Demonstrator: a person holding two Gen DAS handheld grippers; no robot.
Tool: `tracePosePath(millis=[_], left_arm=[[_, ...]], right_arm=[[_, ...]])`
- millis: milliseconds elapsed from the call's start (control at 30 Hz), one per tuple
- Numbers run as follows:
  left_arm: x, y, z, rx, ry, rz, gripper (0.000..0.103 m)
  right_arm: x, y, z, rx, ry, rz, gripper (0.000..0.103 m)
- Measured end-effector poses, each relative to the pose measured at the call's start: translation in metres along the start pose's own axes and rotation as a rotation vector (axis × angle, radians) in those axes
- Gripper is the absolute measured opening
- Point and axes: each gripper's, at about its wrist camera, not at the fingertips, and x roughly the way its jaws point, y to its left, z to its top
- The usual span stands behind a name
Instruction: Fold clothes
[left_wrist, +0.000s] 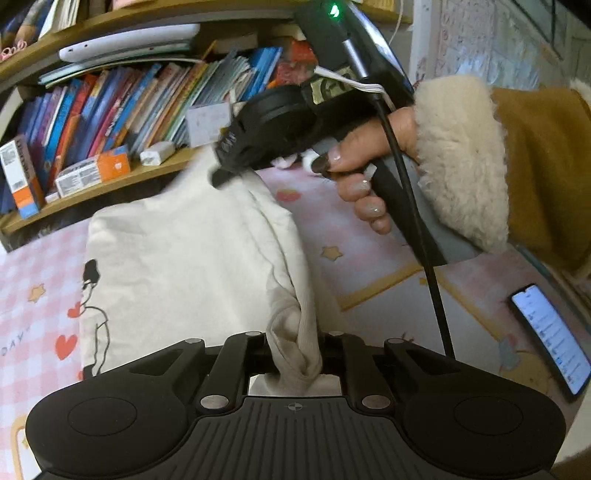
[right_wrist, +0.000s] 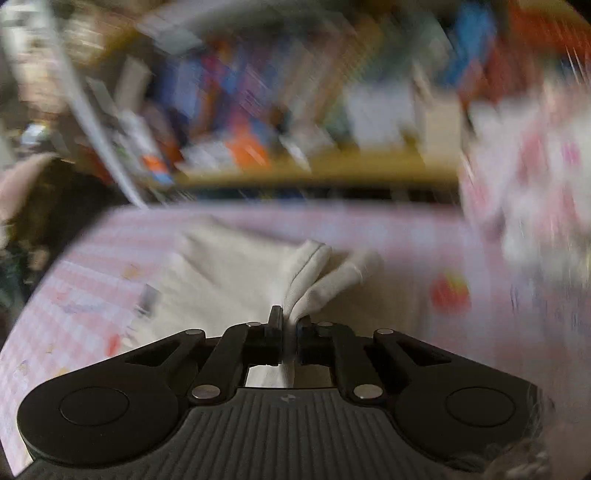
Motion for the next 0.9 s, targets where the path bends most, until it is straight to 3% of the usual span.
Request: tracePosePath(millis=[100, 133, 200, 267, 367, 467, 700, 900], left_arm=[[0.014, -0.005, -0.002, 0.013, 0.075, -0.037, 0.023], [0.019, -0.006, -0.003, 0.015, 0.116, -0.074, 0.034], [0.021, -0.009, -0.004, 0.028, 0.157, -0.129, 0.049], [0.011, -0.009, -0.005, 0.036, 0.139, -0.179, 0.057], [-0.015, 0.004, -0.005, -0.006, 0.076, -0.213, 0.059], [-0.036, 0.035, -0.009, -0.117, 0.017, -0.148, 0.059], [-0.055, 0.114, -0.044, -0.354, 0.047, 0.13, 0.059], [-0.047, 0.136, -0.062, -0.504, 0.074, 0.146, 0.061]], right_arm=[[0.016, -0.007, -0.009, 0.017, 0.087, -0.092, 0.007], [0.022, -0.01, -0.012, 0.026, 0.123, -0.128, 0.009], [0.033, -0.017, -0.02, 0.045, 0.18, -0.187, 0.023], [0.032, -0.026, -0.027, 0.067, 0.182, -0.2, 0.031], [0.006, -0.027, -0.028, 0.119, 0.12, -0.192, 0.036], [-0.023, -0.014, -0.034, 0.12, 0.094, -0.184, 0.04], [-0.058, 0.021, -0.055, 0.098, 0.131, -0.195, 0.042], [-0.077, 0.039, -0.071, 0.132, 0.152, -0.193, 0.045]])
